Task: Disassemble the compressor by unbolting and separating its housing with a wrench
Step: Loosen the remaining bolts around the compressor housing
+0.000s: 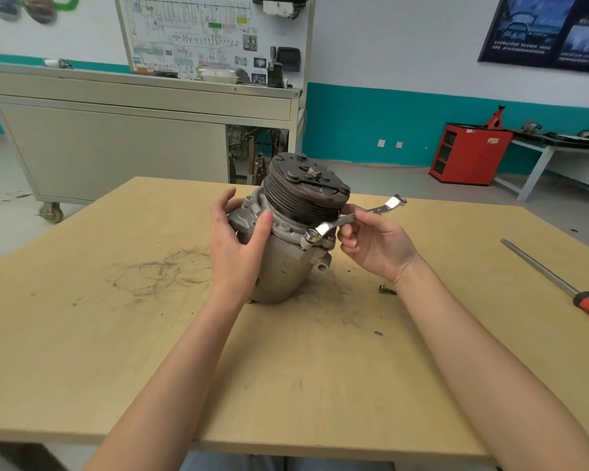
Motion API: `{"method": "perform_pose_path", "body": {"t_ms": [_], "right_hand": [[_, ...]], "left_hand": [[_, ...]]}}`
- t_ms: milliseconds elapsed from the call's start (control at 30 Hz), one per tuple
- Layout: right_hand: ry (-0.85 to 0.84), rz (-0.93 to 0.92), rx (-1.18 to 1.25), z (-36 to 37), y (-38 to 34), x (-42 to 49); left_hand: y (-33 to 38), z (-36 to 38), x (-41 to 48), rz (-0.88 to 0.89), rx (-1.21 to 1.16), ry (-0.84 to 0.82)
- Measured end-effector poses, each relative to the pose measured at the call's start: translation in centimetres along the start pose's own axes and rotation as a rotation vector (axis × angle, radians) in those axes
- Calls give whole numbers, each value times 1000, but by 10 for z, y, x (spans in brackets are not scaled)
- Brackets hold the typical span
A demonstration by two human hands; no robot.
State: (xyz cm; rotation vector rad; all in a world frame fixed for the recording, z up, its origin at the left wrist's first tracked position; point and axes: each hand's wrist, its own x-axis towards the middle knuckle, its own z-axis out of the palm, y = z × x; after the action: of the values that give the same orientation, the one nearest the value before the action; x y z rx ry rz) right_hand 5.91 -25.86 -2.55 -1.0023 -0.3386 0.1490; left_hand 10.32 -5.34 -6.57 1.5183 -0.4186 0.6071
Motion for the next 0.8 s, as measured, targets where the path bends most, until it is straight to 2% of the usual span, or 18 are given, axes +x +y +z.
{"method": "perform_pose_path", "body": {"t_ms": [133,267,333,467,633,800], "right_hand": [[148,-155,-253,10,-16,-23],[479,-407,-787,49,-27,-44],[552,-580,-1076,74,-18,-46],[608,-889,-1733,105,4,-36],[642,-1080,-2011,121,16,-29],[677,-1096,-2349,135,39,-26]], "left_hand": [[0,0,0,-13,-2,0],[0,-1,0,-22,10,-2],[0,0,0,-24,13,0],[2,0,-1,-13,21,-1],[3,0,0,-9,57,-1],[8,2,0,-41,6,-11]]}}
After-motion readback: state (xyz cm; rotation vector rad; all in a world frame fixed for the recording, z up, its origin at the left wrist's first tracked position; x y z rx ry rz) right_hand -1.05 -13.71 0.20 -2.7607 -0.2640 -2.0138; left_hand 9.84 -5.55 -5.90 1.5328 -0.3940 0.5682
